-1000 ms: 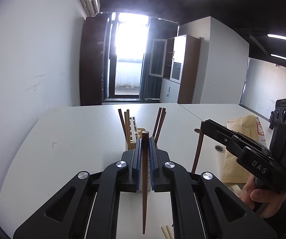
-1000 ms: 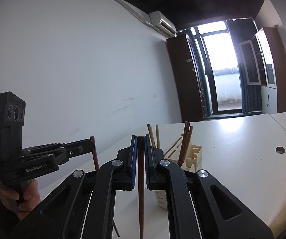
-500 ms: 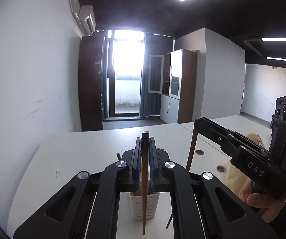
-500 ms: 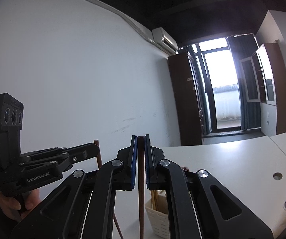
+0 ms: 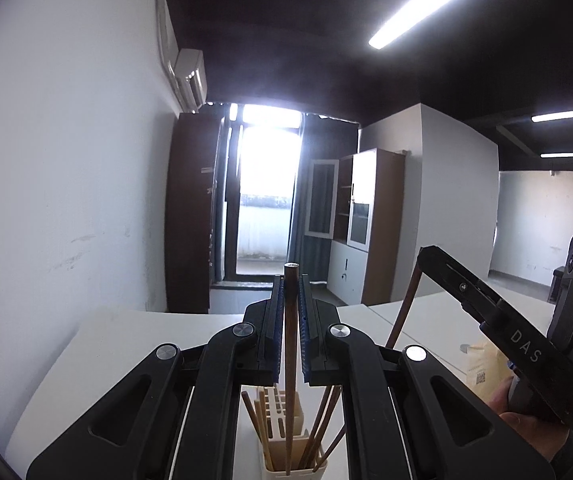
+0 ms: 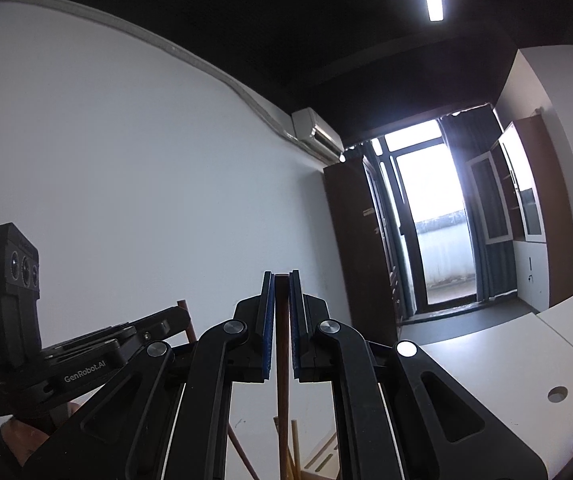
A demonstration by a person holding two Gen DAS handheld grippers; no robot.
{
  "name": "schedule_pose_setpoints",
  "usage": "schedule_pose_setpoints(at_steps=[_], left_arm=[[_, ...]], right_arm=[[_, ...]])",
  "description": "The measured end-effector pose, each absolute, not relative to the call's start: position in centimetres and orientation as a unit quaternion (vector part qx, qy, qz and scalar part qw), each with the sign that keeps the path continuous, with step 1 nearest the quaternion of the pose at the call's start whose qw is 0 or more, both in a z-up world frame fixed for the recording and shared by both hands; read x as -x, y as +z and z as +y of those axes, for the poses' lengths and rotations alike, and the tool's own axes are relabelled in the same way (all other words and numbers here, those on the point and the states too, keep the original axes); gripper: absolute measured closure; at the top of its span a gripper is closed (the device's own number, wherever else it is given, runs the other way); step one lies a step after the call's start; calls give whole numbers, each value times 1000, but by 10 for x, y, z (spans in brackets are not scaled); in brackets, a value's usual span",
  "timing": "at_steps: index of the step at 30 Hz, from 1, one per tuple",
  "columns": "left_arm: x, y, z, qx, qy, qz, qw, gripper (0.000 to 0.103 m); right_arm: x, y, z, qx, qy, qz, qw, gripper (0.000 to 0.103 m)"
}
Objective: Organize utensils
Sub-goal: 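Lift both brown chopsticks upright and carry them above the cream holder, then lower both brown chopsticks into the cream holder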
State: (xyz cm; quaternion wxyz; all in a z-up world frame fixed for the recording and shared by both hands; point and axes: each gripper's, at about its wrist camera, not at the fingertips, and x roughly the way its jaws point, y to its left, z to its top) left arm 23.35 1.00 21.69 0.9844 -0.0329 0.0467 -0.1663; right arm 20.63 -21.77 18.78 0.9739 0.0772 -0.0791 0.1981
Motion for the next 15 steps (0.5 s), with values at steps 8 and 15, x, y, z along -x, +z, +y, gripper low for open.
schedule_pose_setpoints(at_steps=[8, 15], left_arm=[[-244, 202, 12, 63, -157, 14, 985, 96], [-255, 180, 8, 70, -148, 20, 986, 96]], right_arm=[[-224, 173, -219, -81, 174, -93, 977, 95], [-241, 156, -215, -71, 165, -86, 980, 95]])
